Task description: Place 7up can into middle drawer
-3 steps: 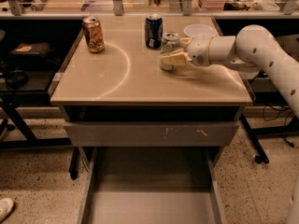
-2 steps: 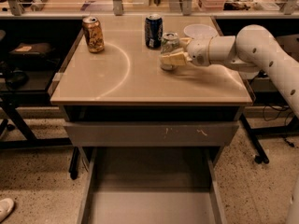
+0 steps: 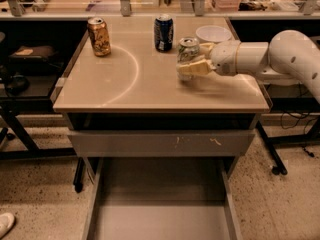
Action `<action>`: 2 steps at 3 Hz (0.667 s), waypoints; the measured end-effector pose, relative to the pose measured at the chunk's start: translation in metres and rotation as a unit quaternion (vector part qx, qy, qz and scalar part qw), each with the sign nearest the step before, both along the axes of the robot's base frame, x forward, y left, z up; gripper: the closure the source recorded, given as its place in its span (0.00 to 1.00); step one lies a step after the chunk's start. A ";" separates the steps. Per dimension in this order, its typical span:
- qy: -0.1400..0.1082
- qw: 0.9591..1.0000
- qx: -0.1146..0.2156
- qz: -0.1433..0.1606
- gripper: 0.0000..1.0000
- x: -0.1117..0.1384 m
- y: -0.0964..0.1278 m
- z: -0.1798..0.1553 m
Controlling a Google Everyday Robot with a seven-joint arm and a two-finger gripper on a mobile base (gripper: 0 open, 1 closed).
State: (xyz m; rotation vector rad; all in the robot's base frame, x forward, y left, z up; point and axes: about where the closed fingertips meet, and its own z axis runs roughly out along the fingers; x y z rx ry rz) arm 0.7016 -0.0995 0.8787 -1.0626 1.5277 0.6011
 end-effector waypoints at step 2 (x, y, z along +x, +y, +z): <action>-0.027 0.998 -0.014 -0.054 1.00 -0.118 -0.042 0.032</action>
Offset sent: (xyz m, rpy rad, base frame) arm -0.2146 -0.0941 0.0232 -0.0754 -0.0303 -0.2450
